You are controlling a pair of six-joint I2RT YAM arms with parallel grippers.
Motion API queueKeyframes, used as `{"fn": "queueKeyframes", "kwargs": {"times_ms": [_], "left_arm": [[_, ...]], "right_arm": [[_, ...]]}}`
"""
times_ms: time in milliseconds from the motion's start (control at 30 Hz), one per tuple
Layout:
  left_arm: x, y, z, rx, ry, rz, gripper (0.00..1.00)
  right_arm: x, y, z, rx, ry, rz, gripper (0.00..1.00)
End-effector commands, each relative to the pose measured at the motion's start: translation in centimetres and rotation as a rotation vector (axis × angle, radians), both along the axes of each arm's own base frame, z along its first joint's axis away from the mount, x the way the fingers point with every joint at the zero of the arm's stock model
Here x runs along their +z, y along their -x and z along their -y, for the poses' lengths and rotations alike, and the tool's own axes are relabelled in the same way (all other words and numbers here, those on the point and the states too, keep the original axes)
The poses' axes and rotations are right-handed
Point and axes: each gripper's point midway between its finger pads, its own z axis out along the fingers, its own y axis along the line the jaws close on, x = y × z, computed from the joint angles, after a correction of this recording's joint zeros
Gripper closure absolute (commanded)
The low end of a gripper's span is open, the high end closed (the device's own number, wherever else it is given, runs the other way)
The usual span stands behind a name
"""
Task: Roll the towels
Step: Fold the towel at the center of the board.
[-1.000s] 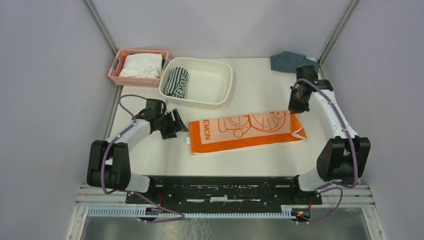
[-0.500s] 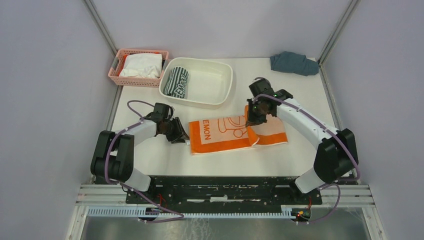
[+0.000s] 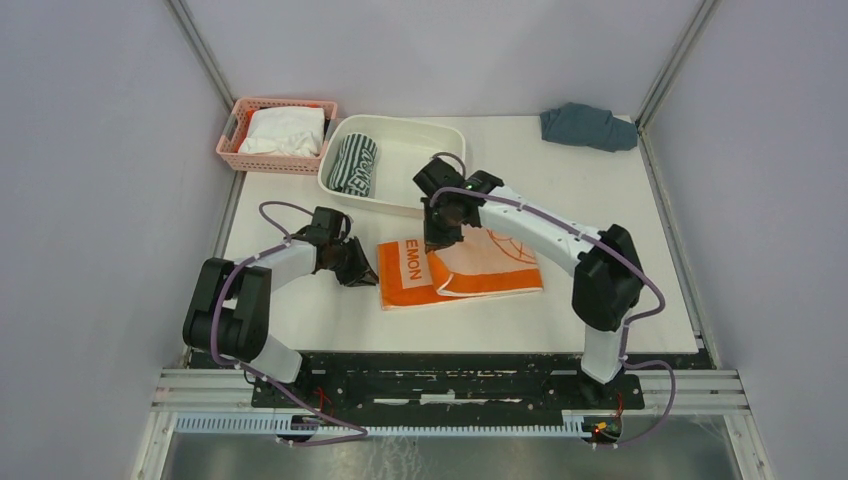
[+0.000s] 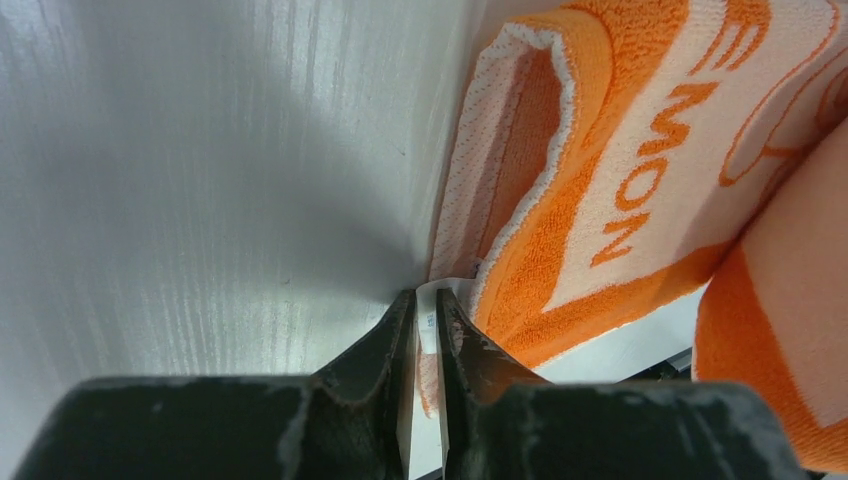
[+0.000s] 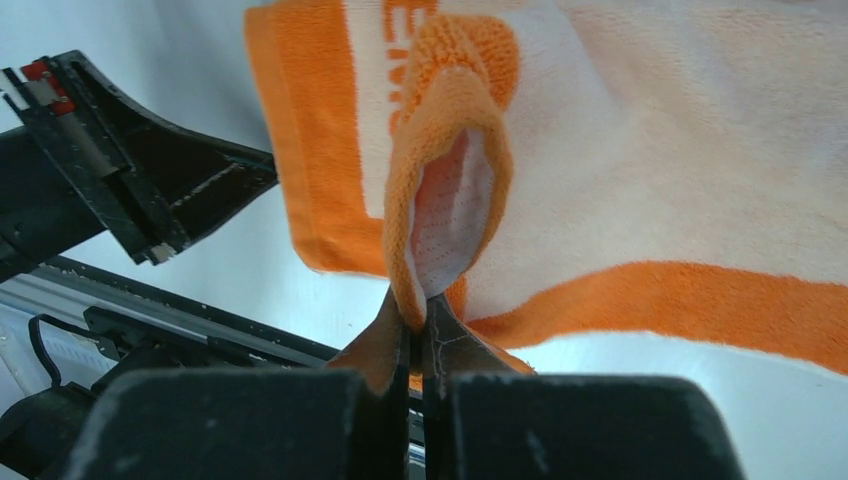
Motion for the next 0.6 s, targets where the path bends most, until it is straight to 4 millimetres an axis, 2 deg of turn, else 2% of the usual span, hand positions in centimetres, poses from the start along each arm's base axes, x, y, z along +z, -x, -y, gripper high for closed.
{"fn": "queueKeyframes", "kwargs": {"times_ms": [0, 100, 333, 567], "left_arm": [[-0.1, -0.1, 0.4, 0.01, 0.012, -0.001, 0.81], [-0.2, -0.1, 0.5, 0.006, 0.013, -0.002, 0.82], [-0.2, 0.0, 0.8, -0.003, 0.014, 0.0, 0.82], [-0.2, 0.2, 1.0, -0.01, 0.013, -0.002, 0.82]], "right_arm": [[0.9, 0.2, -3.3, -0.004, -0.003, 0.02, 0.99], [0.4, 0.5, -5.1, 0.01, 0.006, 0.026, 0.98], [0.2, 0.9, -7.7, 0.031, -0.002, 0.026, 0.98], [-2.9, 1.7, -8.8, 0.058, 0.043, -0.014, 0.98]]}}
